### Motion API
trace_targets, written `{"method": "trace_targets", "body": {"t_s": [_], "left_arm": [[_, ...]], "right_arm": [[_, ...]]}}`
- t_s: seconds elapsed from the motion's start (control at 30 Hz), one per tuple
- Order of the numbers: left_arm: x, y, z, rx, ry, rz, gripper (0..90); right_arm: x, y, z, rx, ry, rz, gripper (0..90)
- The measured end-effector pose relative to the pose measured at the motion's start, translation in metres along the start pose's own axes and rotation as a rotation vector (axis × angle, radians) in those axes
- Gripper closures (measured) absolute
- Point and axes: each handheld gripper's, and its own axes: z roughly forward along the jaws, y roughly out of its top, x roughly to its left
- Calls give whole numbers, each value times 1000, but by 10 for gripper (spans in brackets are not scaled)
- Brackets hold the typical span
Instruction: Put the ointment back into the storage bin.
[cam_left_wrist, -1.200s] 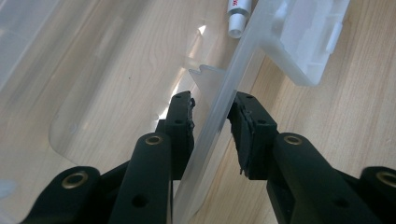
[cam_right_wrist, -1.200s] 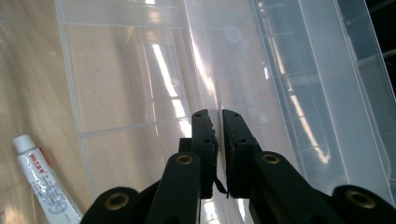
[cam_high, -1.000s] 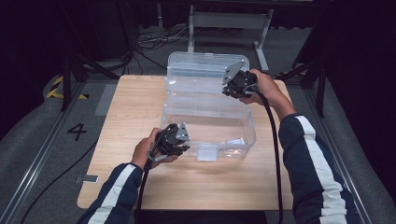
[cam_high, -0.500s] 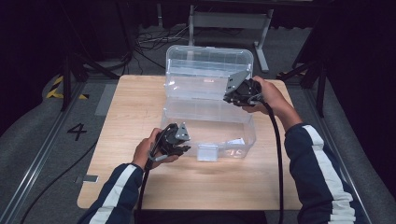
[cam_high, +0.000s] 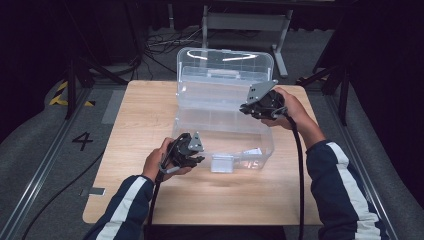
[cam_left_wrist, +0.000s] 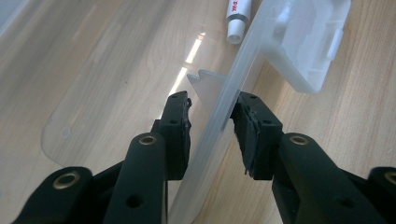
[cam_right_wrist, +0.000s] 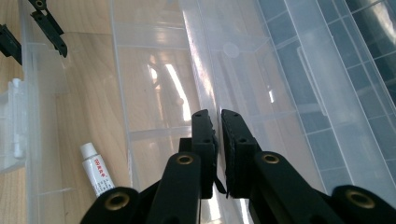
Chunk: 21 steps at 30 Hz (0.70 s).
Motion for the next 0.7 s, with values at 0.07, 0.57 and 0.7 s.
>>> {"method": "trace_targets", "body": {"t_s": [0.07, 0.57, 0.7], "left_arm": [[0, 0, 1, -6, -3, -2, 660], [0, -1, 1, -9, 0, 6, 657], [-1, -1, 1, -10, 6, 3, 653]], "right_arm": [[3, 0, -1, 4, -7, -6, 847], [15, -6, -3, -24, -4, 3, 826], [19, -8, -3, -35, -13, 7, 820]]}}
